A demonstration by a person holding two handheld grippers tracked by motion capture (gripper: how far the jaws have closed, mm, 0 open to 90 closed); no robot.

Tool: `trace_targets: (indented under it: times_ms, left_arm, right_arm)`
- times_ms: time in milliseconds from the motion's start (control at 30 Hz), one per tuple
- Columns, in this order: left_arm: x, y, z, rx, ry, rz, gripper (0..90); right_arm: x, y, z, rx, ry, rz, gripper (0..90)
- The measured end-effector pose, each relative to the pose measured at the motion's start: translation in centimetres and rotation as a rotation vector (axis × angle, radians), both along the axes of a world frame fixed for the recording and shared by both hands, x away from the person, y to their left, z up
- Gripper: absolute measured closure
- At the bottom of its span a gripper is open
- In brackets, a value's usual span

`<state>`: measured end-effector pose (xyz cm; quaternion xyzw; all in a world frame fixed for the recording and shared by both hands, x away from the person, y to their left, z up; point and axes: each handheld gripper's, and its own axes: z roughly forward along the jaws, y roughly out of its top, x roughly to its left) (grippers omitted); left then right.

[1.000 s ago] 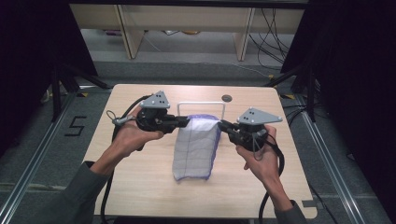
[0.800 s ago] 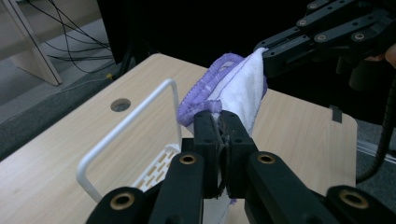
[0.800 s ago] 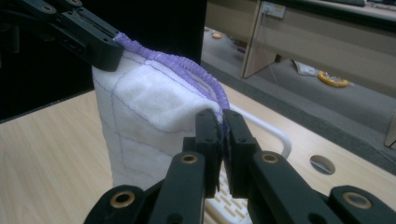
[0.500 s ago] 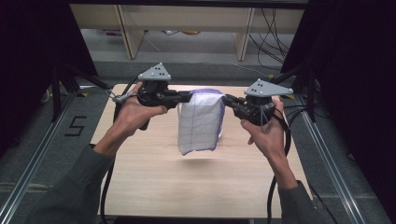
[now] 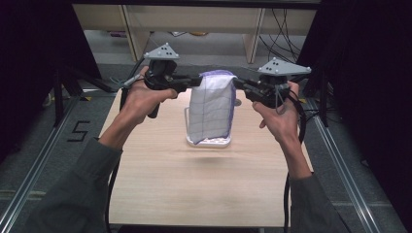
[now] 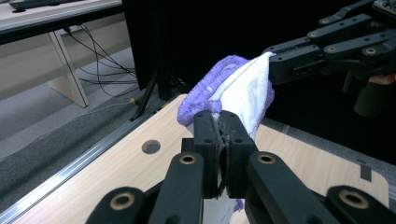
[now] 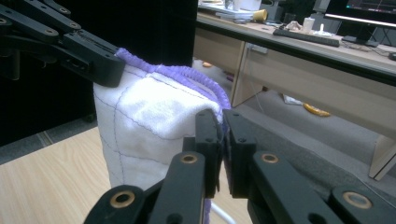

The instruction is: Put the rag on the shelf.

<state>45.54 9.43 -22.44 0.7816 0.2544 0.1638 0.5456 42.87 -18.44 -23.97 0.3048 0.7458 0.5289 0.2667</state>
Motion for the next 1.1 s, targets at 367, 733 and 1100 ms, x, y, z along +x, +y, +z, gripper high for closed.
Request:
trace_targets:
  times_ms: [367, 733, 1100]
  left_arm:
    - [2.5, 0.3, 0.2, -0.015, 0.024, 0.052, 86.4]
    - [4.6, 0.3, -0.2, -0.028, 0.050, 0.100, 86.3]
    - [8.2, 0.1, -2.3, -0.078, 0.135, 0.143, 85.6]
  right_arm:
    - [2.2, 0.4, 0.6, 0.020, 0.013, -0.003, 86.4]
    - [4.7, 0.9, 0.5, 0.031, 0.035, -0.030, 86.2]
    - [8.4, 1.2, -0.8, 0.069, 0.150, -0.044, 86.0]
